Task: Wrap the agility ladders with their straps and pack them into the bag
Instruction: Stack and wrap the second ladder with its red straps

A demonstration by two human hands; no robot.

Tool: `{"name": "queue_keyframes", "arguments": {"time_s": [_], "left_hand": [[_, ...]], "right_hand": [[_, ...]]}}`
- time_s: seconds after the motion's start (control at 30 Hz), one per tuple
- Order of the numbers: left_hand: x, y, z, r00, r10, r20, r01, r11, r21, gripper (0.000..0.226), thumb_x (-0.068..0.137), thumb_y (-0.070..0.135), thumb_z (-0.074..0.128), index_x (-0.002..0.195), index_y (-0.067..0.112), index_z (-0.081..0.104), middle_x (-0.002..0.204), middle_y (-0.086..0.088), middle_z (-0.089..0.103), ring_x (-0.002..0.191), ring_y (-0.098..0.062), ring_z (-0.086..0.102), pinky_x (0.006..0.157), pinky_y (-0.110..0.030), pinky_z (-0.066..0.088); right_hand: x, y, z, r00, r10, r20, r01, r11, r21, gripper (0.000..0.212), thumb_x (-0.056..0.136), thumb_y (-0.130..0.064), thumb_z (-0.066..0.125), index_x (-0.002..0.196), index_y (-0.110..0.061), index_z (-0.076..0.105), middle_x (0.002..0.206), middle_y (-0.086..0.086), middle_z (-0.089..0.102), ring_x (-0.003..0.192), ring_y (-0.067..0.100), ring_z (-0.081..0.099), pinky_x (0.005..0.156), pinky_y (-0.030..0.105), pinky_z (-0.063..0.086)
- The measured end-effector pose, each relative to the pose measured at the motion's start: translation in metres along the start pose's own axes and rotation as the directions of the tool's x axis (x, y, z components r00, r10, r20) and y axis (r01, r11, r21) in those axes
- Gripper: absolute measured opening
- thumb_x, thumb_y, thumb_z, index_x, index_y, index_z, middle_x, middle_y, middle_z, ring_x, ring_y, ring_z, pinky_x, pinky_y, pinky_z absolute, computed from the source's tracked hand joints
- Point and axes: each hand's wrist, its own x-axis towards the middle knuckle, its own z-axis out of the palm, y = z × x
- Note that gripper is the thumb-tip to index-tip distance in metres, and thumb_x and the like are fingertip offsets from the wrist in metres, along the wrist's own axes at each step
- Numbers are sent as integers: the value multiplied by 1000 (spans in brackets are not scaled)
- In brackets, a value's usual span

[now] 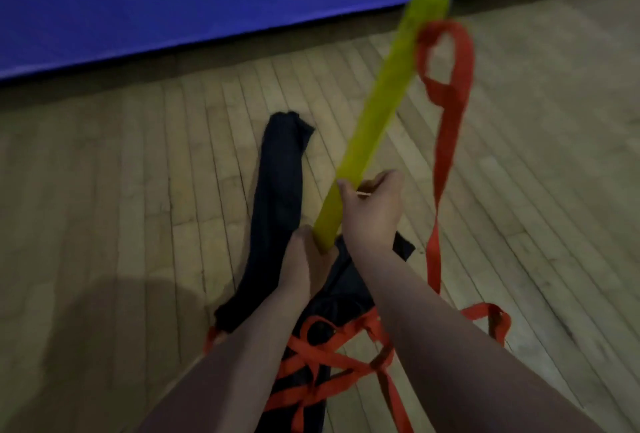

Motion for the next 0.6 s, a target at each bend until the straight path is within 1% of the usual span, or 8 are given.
{"name": "queue_keyframes", "arguments": {"time_s": [0.07,0.1,0.2,0.23,0.37,0.43,0.5,0.6], "left_hand": [[-13,32,-18,997,32,-63,-35,998,-46,20,79,26,68,86,15,52,80,1,59,72,-14,59,57,-28,46],[-21,48,-31,996,21,-88,-31,993,-114,21,80,24,67,88,16,50,78,5,56,68,-9,55,55,-25,42],[-48,116,-90,995,39,-90,-82,835,-544,17,87,32,56,89,16,54,77,2,53,72,-11,51,65,-27,44],[-53,132,-100,990,50,-134,-120,798,-590,21,90,35,49,84,16,56,77,-2,55,74,-14,53,66,-28,45],[-104,244,-183,931,278,-235,-364,674,-643,35,98,29,36,78,15,61,65,-2,63,63,-9,62,58,-17,50],[-131,291,-217,889,335,-311,-456,696,-554,36,100,26,34,79,14,61,63,-1,64,60,-7,62,57,-15,50],[-169,333,-257,867,337,-368,-490,711,-504,34,99,24,36,80,12,61,67,-5,63,64,-9,63,59,-18,51],[-212,378,-302,837,365,-408,-543,653,-528,16,92,24,47,81,14,53,77,-7,52,71,-13,54,69,-28,47]], "right_hand": [[-3,-32,-6,987,-114,109,118,993,-27,33,84,-21,70,95,-22,38,79,-12,51,74,16,59,64,31,45],[-7,-50,-11,975,-153,163,161,986,-37,29,86,-20,67,98,-25,40,79,-14,51,77,15,59,64,30,45],[-22,-114,-31,922,-323,214,341,939,-52,10,89,-19,60,90,-20,50,76,-9,53,75,14,56,61,28,40],[-27,-125,-36,914,-348,206,367,928,-61,10,88,-19,60,86,-18,50,73,-7,53,72,15,55,59,29,39],[-50,-227,-74,862,-482,157,491,871,-22,13,85,-22,63,80,-22,51,68,-8,53,66,13,53,56,27,32],[-62,-278,-94,832,-539,133,544,839,-4,10,86,-26,61,81,-20,55,69,-6,58,68,15,56,59,30,37],[-82,-335,-122,801,-575,166,576,816,48,14,90,-30,57,86,-17,60,78,-2,66,75,18,63,66,34,47],[-113,-407,-165,708,-674,209,674,734,84,22,92,-34,54,86,-15,64,81,-1,69,77,17,64,69,34,50]]}}
